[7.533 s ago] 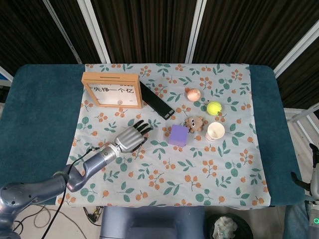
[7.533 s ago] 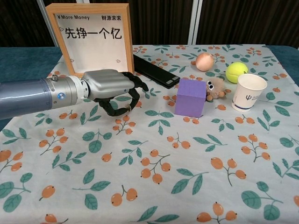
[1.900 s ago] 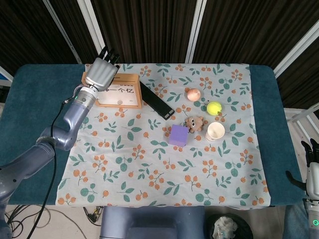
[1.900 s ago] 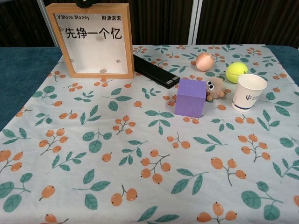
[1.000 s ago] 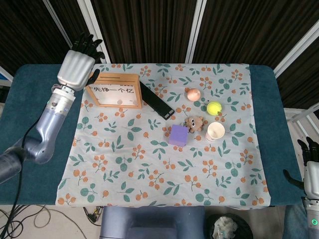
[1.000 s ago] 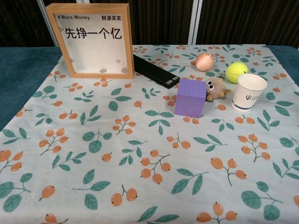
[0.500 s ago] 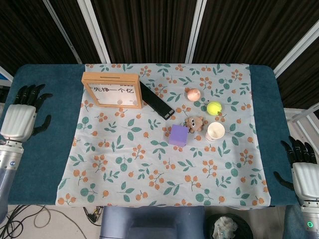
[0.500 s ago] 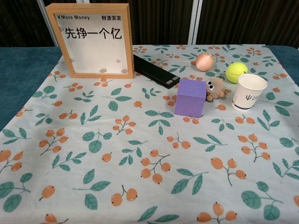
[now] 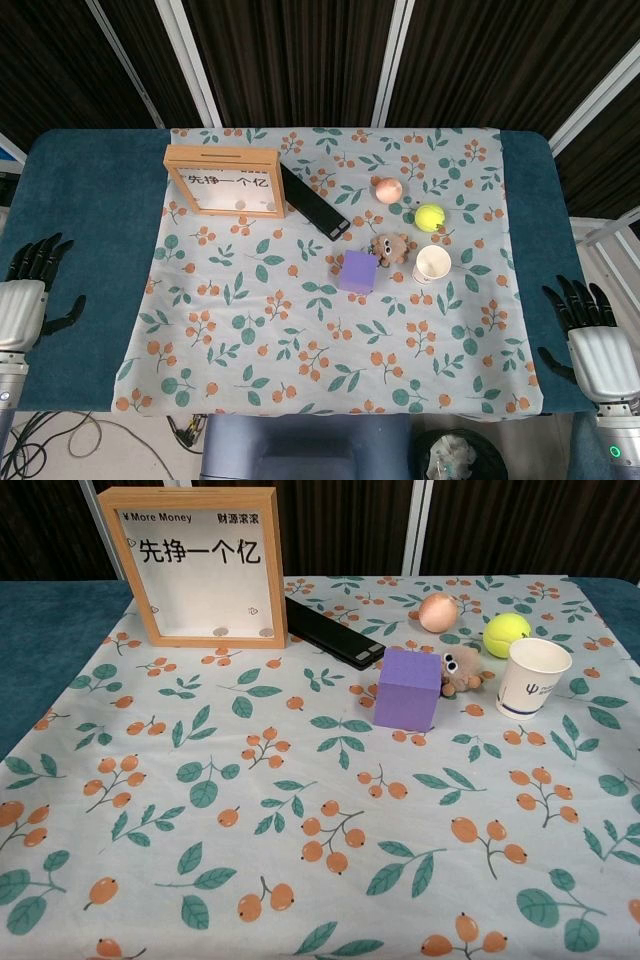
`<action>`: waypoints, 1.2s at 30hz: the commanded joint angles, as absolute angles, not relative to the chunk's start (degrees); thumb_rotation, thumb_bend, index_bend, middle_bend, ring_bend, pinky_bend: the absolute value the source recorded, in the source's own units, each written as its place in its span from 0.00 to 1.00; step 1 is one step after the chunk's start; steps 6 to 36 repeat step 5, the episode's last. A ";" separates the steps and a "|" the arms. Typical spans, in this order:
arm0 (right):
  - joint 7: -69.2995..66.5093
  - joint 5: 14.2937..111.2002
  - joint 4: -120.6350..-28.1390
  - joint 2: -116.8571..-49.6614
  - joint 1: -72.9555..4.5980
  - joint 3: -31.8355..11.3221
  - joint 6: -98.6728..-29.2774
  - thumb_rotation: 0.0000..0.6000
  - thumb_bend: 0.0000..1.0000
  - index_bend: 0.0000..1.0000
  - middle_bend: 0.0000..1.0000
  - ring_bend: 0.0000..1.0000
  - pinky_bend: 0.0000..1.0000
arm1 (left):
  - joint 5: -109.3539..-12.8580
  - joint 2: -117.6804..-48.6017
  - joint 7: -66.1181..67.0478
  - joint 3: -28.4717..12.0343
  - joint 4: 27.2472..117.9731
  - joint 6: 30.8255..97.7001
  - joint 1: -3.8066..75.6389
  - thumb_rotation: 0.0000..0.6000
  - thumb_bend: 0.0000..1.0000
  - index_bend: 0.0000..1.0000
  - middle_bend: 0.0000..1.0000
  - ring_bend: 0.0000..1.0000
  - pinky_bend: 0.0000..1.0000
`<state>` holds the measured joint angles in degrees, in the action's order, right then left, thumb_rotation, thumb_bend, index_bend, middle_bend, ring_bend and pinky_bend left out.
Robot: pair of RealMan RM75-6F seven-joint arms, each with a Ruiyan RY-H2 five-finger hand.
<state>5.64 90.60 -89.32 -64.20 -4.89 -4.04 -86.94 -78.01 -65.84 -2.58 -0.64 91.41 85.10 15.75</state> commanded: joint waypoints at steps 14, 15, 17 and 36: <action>5.94 90.42 -89.20 -64.46 -5.21 -3.88 -86.47 1.00 0.26 0.13 0.03 0.00 0.00 | -79.06 -65.62 -0.33 -0.13 91.42 85.69 13.53 1.00 0.33 0.10 0.00 0.00 0.00; 5.94 90.42 -89.20 -64.46 -5.21 -3.88 -86.47 1.00 0.26 0.13 0.03 0.00 0.00 | -79.06 -65.62 -0.33 -0.13 91.42 85.69 13.53 1.00 0.33 0.10 0.00 0.00 0.00; 5.94 90.42 -89.20 -64.46 -5.21 -3.88 -86.47 1.00 0.26 0.13 0.03 0.00 0.00 | -79.06 -65.62 -0.33 -0.13 91.42 85.69 13.53 1.00 0.33 0.10 0.00 0.00 0.00; 5.94 90.42 -89.20 -64.46 -5.21 -3.88 -86.47 1.00 0.26 0.13 0.03 0.00 0.00 | -79.06 -65.62 -0.33 -0.13 91.42 85.69 13.53 1.00 0.33 0.10 0.00 0.00 0.00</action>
